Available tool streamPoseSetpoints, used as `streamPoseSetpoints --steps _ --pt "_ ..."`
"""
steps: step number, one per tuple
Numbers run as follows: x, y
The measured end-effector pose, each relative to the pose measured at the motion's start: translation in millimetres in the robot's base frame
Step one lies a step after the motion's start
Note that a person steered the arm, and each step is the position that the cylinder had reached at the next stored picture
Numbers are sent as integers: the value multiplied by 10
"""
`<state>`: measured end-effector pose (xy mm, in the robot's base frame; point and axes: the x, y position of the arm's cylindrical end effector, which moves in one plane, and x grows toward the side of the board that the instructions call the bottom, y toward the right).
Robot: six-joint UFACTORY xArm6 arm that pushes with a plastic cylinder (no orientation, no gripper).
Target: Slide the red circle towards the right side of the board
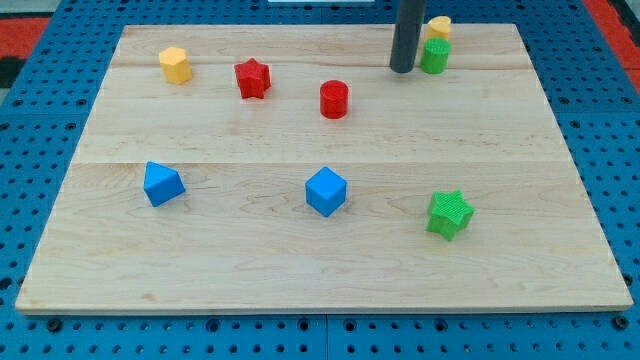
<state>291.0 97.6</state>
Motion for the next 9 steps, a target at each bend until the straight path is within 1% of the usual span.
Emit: streamPoseSetpoints --steps 1,2,3,4,5,6,7,9 --pt "202 -136" --pt "513 -255" --pt "1025 -463" --pt "1106 -778" --pt "993 -1159" --pt "726 -1181" --pt "585 -1183" --pt "585 -955"
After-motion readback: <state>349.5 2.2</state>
